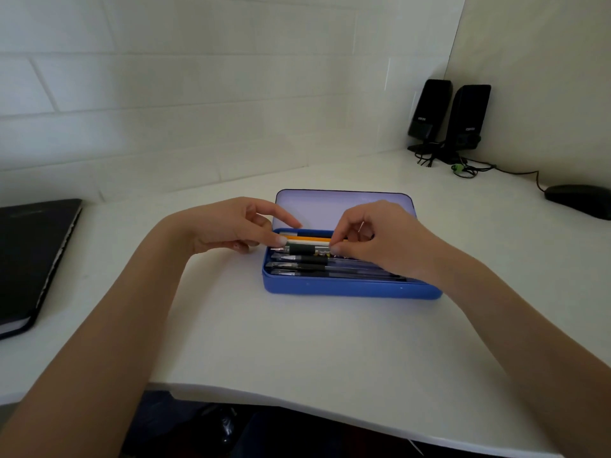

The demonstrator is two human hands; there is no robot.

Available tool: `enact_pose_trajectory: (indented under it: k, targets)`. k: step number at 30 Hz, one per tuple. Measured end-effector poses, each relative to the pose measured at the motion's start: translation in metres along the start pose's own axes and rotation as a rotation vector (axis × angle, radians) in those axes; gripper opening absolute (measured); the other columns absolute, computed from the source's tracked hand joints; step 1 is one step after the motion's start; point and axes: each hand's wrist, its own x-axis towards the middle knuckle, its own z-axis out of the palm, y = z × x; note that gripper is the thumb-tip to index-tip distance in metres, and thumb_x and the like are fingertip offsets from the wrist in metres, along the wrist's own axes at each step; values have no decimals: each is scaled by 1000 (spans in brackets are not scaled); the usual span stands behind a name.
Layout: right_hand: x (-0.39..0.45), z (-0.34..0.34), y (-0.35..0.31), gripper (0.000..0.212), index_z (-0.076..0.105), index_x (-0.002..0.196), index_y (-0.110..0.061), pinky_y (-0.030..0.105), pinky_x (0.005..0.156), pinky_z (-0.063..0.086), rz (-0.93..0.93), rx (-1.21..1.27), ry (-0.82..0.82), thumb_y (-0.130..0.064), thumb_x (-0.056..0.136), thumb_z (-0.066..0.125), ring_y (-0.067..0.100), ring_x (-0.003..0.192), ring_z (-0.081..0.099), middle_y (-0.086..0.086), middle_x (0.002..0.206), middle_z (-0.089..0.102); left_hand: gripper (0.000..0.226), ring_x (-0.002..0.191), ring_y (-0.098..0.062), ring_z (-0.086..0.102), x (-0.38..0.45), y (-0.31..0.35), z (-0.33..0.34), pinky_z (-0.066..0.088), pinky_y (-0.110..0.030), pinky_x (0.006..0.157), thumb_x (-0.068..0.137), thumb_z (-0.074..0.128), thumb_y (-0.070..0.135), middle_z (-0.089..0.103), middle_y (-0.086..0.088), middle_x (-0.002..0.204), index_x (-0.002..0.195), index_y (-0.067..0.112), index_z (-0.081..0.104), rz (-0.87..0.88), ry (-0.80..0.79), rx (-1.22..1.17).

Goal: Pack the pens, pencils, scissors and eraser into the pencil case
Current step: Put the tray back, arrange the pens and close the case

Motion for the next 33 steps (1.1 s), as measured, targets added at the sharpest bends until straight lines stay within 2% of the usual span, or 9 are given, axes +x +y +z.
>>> enact_pose_trajectory:
  k: [4,10,13,16,18,21,27,30,33]
  targets:
    - [0,2,0,8,69,72,-12,8,43,33,0,-15,-4,-14,78,73,0,42,46,-14,43,52,34,52,-7,38,0,-1,0,33,-21,53,70,74,24,39,10,53,103,32,68,-7,-3,9]
    - [-1,0,-2,6,68,75,-15,8,46,35,-34,-44,-17,-13,78,72,1,46,44,-9,58,52,21,49,-3,42,-1,3,1,34,-19,52,81,68,7,39,11,51,92,25,68,61,28,35]
    - [-3,-7,-3,4,70,75,-17,9,46,37,-40,-83,-55,-16,76,74,0,46,45,-4,67,58,15,52,-4,38,-3,4,3,33,-18,52,79,72,12,37,9,54,85,26,71,88,9,68]
    - [-6,-18,-3,7,70,71,-25,13,47,38,-7,-202,-120,-26,75,76,1,46,48,-9,63,59,15,56,-5,38,-5,6,6,32,-20,54,67,77,29,44,-1,64,81,24,74,106,11,72]
    - [-7,-23,-1,6,70,72,-27,26,58,48,23,-333,-127,-29,76,74,4,53,51,-9,67,61,21,56,-5,38,-4,5,7,30,-22,54,61,77,36,47,-1,63,78,24,75,124,36,84]
    - [-9,-24,-2,3,68,73,-28,34,68,52,60,-408,-149,-28,76,70,5,61,54,-12,67,61,5,52,-5,34,-3,6,8,28,-25,56,71,79,22,38,11,48,74,24,76,148,64,98]
    - [-15,-22,-10,5,68,79,-31,28,66,49,71,-580,-112,-31,78,64,6,70,53,-14,76,62,13,55,-8,33,-3,5,11,24,-34,66,72,78,22,34,11,48,85,23,77,190,50,88]
    - [-15,-23,-10,6,67,78,-30,25,61,44,31,-593,-79,-29,76,62,6,71,52,-15,76,60,14,64,-14,42,-4,6,12,30,-35,72,76,76,20,49,5,52,88,26,78,198,34,104]
    - [-13,-31,-7,4,67,73,-28,21,60,45,60,-377,-82,-24,73,65,3,66,58,-16,68,63,15,84,-17,59,-6,7,11,44,-38,90,75,76,20,74,-10,86,87,29,78,197,51,107]
